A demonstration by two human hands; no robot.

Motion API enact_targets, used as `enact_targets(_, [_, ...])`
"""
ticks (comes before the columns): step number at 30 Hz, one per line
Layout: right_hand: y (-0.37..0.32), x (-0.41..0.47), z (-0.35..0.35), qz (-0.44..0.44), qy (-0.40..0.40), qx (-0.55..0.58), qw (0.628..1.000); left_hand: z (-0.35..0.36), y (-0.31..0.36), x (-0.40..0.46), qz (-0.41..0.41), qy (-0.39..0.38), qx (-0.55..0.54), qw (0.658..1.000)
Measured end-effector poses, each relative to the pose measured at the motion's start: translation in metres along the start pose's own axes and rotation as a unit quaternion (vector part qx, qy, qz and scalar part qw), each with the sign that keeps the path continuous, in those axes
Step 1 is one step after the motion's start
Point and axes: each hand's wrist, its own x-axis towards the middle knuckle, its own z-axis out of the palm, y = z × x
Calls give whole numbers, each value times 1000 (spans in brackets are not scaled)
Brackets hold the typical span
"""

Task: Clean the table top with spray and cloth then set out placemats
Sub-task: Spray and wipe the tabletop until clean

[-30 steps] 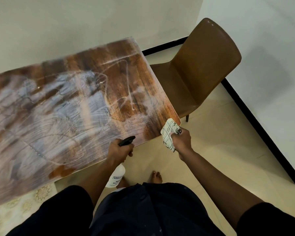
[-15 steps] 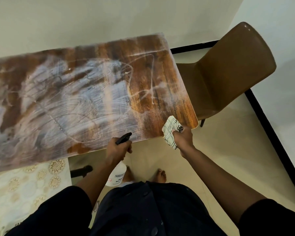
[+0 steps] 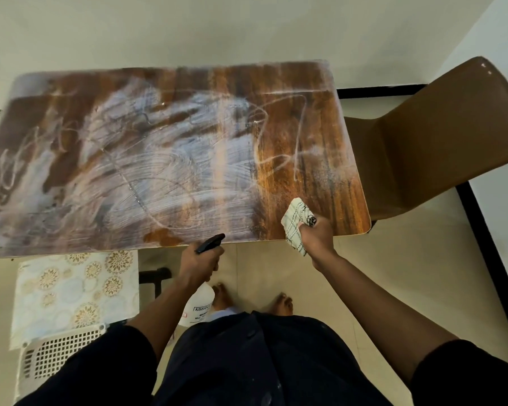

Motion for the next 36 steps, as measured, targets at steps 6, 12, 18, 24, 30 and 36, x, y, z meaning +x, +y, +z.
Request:
enact_targets(6, [-19, 0, 12, -64, 27, -78, 995, -28, 3, 13, 13, -63, -21, 998])
enact_targets(12, [-23, 23, 11, -158, 112, -207, 959, -40, 18, 24, 22, -143, -18, 989])
enact_targets(18, [5, 51, 34, -161, 0, -450, 878, -41, 35, 32, 35, -176, 18, 984])
enact_targets(24, [34, 28, 88, -128, -60, -516, 845, -49, 46, 42, 54, -192, 8, 980])
enact_targets(30, [28, -2, 154, -202, -144, -525, 814, -62, 47, 51, 79, -202, 43, 975])
enact_targets(36, [32, -11, 169, -235, -183, -530, 794, -66, 48, 63, 91, -214, 52, 971])
